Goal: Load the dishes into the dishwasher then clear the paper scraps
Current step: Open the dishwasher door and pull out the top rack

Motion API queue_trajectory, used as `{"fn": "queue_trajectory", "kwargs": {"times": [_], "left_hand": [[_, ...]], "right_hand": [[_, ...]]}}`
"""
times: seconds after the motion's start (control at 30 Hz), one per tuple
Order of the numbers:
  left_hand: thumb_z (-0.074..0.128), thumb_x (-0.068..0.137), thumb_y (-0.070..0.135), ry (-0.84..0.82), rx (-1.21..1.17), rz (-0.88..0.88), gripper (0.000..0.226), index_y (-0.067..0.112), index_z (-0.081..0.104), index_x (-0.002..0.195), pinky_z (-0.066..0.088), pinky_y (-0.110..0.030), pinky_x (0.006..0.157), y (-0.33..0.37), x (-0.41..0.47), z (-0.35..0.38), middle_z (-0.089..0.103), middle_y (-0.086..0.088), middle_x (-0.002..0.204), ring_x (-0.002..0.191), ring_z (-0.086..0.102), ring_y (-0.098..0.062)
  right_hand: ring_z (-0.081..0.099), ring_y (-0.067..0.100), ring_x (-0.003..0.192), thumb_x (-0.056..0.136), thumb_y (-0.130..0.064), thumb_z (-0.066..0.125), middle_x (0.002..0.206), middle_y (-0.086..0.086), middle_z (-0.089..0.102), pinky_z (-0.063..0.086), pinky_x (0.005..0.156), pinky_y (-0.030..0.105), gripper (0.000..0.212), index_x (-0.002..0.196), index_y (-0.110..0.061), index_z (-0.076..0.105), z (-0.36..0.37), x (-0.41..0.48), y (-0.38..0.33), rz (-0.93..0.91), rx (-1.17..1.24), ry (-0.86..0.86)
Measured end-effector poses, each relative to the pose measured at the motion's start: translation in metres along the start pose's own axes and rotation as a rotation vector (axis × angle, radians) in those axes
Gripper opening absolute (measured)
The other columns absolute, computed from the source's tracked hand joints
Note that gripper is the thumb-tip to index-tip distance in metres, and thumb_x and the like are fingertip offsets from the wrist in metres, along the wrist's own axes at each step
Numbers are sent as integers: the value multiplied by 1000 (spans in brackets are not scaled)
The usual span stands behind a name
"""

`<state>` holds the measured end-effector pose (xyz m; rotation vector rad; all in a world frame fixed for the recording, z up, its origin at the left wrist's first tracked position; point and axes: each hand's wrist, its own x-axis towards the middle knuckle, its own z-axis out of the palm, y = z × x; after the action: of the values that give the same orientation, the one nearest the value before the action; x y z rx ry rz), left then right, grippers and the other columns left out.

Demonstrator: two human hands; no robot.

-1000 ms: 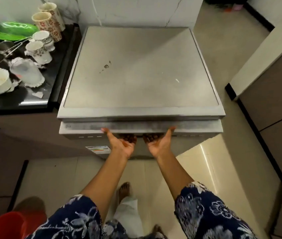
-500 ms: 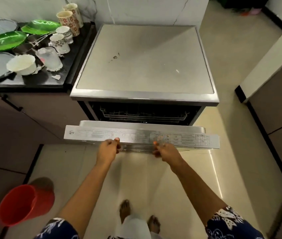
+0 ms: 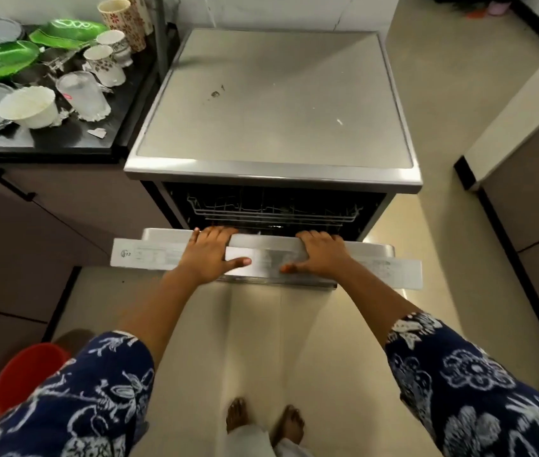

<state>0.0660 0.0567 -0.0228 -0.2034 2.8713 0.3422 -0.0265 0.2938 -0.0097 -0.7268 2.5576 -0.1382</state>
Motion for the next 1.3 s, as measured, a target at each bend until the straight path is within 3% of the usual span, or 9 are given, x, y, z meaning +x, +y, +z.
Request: {"fn": "queue_trajectory", "kwargs": {"times": [0.13,0.27,0.33,0.4,0.5,0.57,0.77,1.07,1.3], "left_hand": [[-14,48,97,25,43,12,133,19,34,145,14,-47,117,3,-21,17,37,-6,148,138,30,-24],[-17,47,96,9,33,4,134,19,25,149,5,-42,118,8,-51,32,28,-4,154,144,20,-23],[-16,46,97,-27,39,17,135,19,26,148,6,-41,118,8,-63,40,28,-4,154,143,20,-22],[-13,46,97,-26,38,17,134,19,26,148,7,-43,117,7,-69,47,30,-4,153,143,22,-23],[19,66,92,-66,45,-4,108,21,23,149,6,-46,118,10,-82,55,28,-3,154,143,20,-22],[41,78,79,-105,55,-12,94,22,20,150,3,-47,119,10,-103,76,24,-3,155,145,16,-22],[50,78,74,-147,70,-38,93,24,19,150,0,-48,118,8,-165,153,23,-1,156,146,14,-21],[47,86,66,-239,124,-103,88,20,9,150,1,-51,117,0,-239,301,14,-4,158,148,6,-25],[41,92,59,-191,133,-91,81,18,8,153,1,-52,116,-17,-269,413,11,-9,160,148,6,-30]], "right_hand": [[32,22,133,27,-99,1,145,2,35,20,109,41,141,144,-24,26,26,-18,-2,-30,-83,33],[32,22,133,21,-98,-16,145,2,35,19,110,43,150,144,-23,26,51,-39,-7,-24,-90,52],[31,23,134,32,-102,-2,145,2,34,18,111,43,140,144,-23,25,59,-51,-11,-17,-71,8],[30,23,134,59,-93,31,146,3,34,17,111,44,111,145,-23,24,70,-57,-14,-2,-47,19],[31,25,134,70,-77,53,145,4,34,17,111,47,95,144,-24,25,84,-66,-19,25,-39,6],[30,27,134,70,-75,56,146,5,34,17,111,50,95,144,-24,25,109,-80,-25,28,-44,-22],[31,29,135,70,-66,65,145,7,35,18,111,55,95,143,-21,26,197,-124,-41,73,-49,-71],[10,28,144,81,-54,63,155,7,15,4,113,60,91,148,-18,12,356,-166,-53,147,-94,-171],[1,27,146,87,-45,58,159,6,2,3,112,59,86,150,-18,5,461,-170,-42,101,-102,-196]]}}
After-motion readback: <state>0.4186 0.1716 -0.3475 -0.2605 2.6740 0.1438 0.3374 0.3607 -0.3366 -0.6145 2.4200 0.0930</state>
